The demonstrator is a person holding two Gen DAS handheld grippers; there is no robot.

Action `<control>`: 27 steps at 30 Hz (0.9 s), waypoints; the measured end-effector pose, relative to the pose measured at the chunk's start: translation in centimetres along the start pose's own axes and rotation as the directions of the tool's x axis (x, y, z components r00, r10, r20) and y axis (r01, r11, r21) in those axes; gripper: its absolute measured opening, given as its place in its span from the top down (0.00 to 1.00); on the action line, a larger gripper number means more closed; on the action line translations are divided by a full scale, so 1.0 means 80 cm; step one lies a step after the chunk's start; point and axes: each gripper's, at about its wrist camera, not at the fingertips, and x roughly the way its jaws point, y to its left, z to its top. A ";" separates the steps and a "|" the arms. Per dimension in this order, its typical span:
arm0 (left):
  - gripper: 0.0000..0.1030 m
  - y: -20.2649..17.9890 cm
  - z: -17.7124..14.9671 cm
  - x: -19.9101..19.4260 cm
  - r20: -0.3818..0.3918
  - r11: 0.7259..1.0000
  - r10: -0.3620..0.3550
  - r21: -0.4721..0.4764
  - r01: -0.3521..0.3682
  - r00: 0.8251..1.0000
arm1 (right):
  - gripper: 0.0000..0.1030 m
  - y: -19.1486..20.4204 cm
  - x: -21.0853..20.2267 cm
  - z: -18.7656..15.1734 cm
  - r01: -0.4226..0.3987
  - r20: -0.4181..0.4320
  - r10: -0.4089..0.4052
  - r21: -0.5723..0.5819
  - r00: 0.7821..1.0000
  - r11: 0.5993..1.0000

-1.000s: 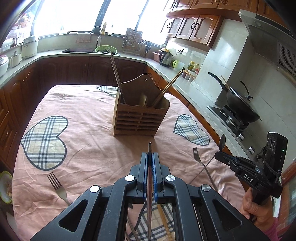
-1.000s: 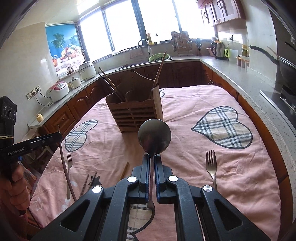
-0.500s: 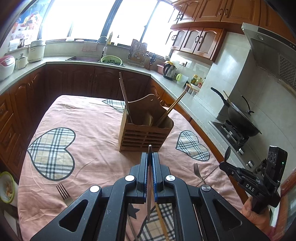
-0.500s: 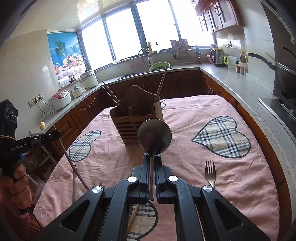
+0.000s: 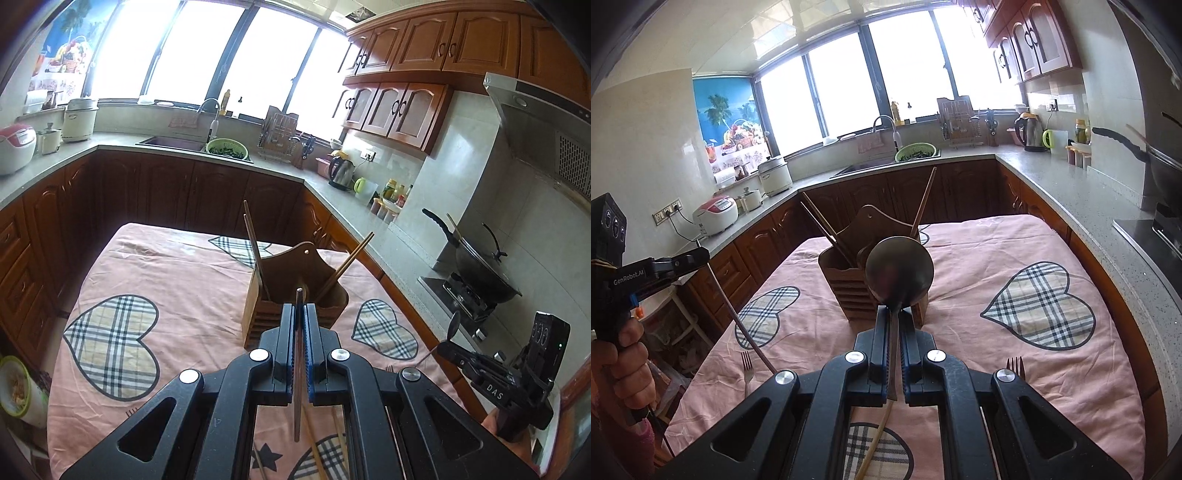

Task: Organize utensils
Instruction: 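Lift the held chopstick and spoon upright and carry them over the wooden holder, then lower the chopstick and spoon into the holder and open both tools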

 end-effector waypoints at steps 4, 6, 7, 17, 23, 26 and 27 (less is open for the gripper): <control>0.97 0.005 0.011 0.002 0.025 1.000 -0.003 -0.003 0.003 1.000 | 0.96 -0.001 0.003 0.015 -0.004 0.025 0.004 0.001 1.000 1.000; 0.97 0.006 0.018 0.005 0.036 1.000 -0.003 -0.003 0.003 0.999 | 0.95 0.000 0.005 0.024 -0.007 0.037 0.007 0.000 0.999 1.000; 0.97 0.008 0.021 0.007 0.041 1.000 -0.004 -0.004 0.004 0.999 | 0.95 0.000 0.007 0.028 -0.008 0.043 0.008 -0.001 0.999 1.000; 0.97 0.019 0.070 0.034 0.138 1.000 0.008 -0.022 -0.005 0.990 | 0.96 0.001 0.033 0.085 -0.029 0.117 0.028 0.003 0.993 1.000; 0.97 0.022 0.092 0.057 0.191 1.000 0.021 -0.024 -0.017 0.981 | 0.96 0.003 0.056 0.121 -0.032 0.165 0.031 0.004 0.986 0.999; 0.97 0.026 0.097 0.075 0.204 0.999 0.034 -0.031 -0.028 0.978 | 0.96 0.000 0.070 0.133 -0.033 0.173 0.031 0.010 0.984 0.999; 0.97 0.029 0.098 0.082 0.203 0.999 0.036 -0.037 -0.029 0.978 | 0.96 -0.001 0.075 0.136 -0.033 0.176 0.030 0.012 0.984 0.999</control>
